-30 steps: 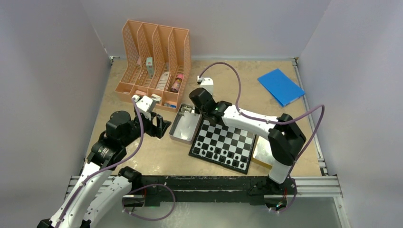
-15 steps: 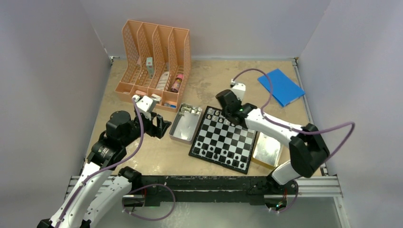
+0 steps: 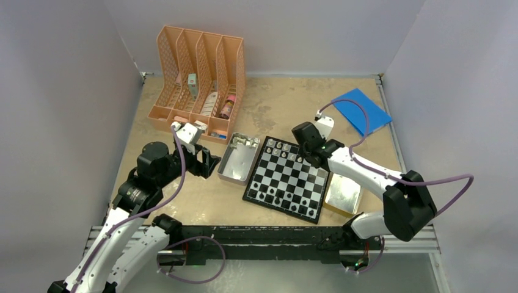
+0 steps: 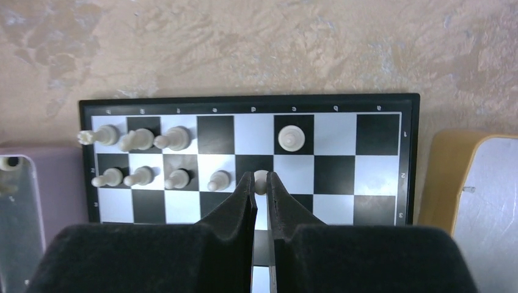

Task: Set up the chess pieces on the board
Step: Place the chess piece on the chessboard.

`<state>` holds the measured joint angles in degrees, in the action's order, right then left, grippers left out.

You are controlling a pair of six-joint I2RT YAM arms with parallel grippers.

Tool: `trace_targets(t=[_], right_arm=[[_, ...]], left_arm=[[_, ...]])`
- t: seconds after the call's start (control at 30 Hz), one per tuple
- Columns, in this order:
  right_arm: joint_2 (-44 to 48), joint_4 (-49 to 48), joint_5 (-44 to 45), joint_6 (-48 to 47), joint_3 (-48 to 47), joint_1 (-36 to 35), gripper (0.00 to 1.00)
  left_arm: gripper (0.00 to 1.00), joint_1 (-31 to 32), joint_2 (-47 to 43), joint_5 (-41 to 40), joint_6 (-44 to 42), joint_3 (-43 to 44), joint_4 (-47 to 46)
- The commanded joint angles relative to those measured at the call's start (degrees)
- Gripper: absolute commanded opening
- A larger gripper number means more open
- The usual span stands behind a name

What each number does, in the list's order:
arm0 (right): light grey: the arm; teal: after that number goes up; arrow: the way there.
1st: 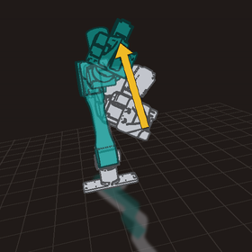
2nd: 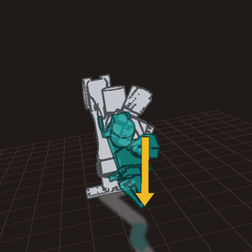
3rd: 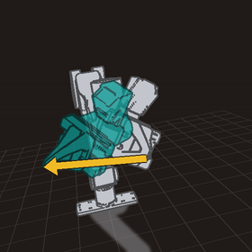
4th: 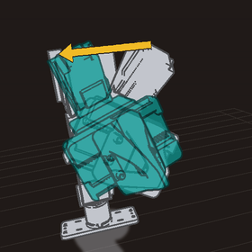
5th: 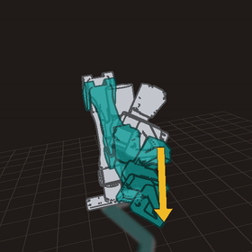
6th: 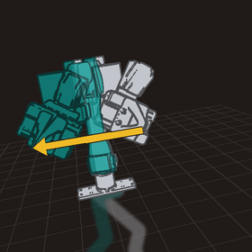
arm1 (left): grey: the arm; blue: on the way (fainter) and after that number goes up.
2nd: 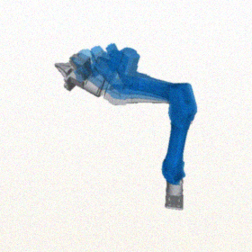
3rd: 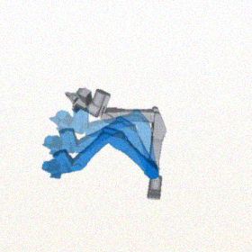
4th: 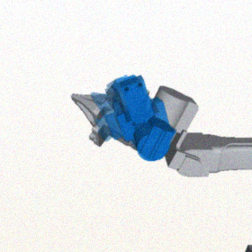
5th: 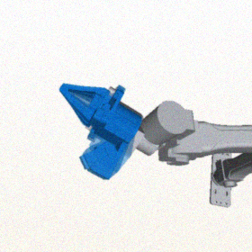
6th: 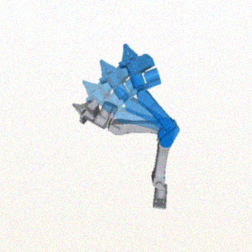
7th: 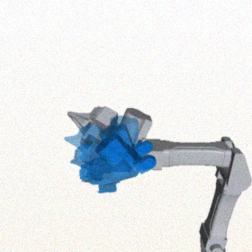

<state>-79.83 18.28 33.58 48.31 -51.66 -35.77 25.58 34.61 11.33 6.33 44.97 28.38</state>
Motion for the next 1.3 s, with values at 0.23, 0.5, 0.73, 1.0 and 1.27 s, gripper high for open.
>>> trace_targets(t=[0.23, 0.5, 0.73, 1.0, 1.27], right_arm=[[0.69, -1.56, -1.01, 4.37, 5.04, 0.77, 0.09], [-1.26, -4.92, -0.17, 3.96, 6.78, 1.23, 0.09], [-1.99, -5.11, 0.26, 3.97, 7.26, 1.74, 0.09], [-2.0, -5.06, 0.89, 3.8, 7.56, 1.71, 0.13], [-3.7, -5.56, 0.74, 3.45, 7.12, 1.75, 0.14]], left_arm=[[0.72, 0.26, -0.33, 1.23, -0.97, -0.28, -1.97], [0.72, 0.42, -0.42, 1.16, -0.97, -0.32, -1.84], [0.72, 0.61, -0.41, 1.05, -0.97, -0.32, -1.84], [0.72, 0.61, -0.44, 1.12, -0.97, -0.32, -1.84], [0.72, 0.7, -0.59, 1.06, -0.97, -0.28, -1.59]])
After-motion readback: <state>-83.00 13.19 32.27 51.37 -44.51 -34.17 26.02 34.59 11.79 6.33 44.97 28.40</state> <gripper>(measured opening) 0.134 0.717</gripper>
